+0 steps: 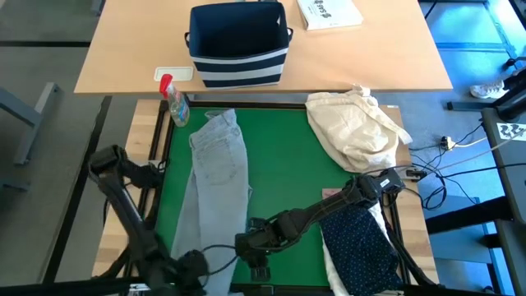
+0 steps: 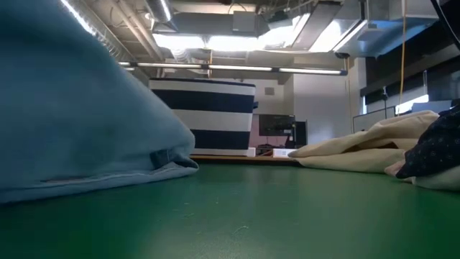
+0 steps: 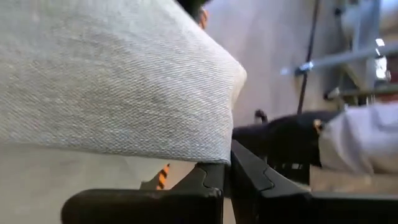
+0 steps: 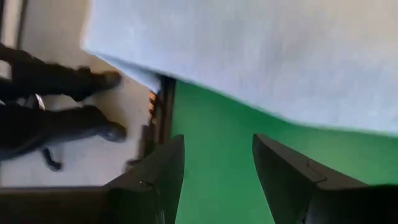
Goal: Fold laundry
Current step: Fold the blue jeans
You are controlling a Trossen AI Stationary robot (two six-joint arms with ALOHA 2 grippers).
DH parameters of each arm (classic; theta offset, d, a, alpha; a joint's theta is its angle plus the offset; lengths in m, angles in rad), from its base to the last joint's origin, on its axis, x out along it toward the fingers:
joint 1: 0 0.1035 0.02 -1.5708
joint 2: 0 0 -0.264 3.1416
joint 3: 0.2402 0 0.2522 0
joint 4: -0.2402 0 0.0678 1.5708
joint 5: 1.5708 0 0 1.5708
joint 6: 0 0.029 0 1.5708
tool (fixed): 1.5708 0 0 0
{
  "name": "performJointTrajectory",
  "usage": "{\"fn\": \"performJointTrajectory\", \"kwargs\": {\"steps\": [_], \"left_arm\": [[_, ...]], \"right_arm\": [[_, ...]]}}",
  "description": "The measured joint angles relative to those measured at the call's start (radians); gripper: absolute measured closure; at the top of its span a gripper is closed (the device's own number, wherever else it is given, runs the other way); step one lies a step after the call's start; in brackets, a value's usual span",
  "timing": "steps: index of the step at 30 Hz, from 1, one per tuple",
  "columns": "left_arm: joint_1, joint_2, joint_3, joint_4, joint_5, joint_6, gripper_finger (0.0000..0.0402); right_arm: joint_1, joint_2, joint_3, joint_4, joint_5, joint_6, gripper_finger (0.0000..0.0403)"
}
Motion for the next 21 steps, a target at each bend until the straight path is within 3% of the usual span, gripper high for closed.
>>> {"fn": "performJointTrajectory", "kwargs": {"steps": [4,8,14,18,21], "left_arm": [[-0.069,-0.101,0.002,-0.140,0.019,0.041,0.0398],[-0.150,-0.133,0.002,-0.241,0.106,0.017,0.0398],[-0.249,-0.133,-0.008,-0.317,0.197,0.002,0.0397],[-0.292,-0.133,-0.009,-0.433,0.193,0.004,0.0397],[-0.303,-0.134,-0.009,-0.405,0.183,0.055,0.0397]], "right_arm": [[0.019,0.002,-0.001,0.054,-0.006,0.085,0.0212],[0.043,0.019,-0.001,0.138,0.004,0.210,0.0212],[0.070,0.029,-0.002,0.311,0.082,0.333,0.0212],[0.088,0.054,-0.001,0.477,0.161,0.359,0.0212],[0.098,0.088,-0.001,0.567,0.233,0.366,0.0212]]}}
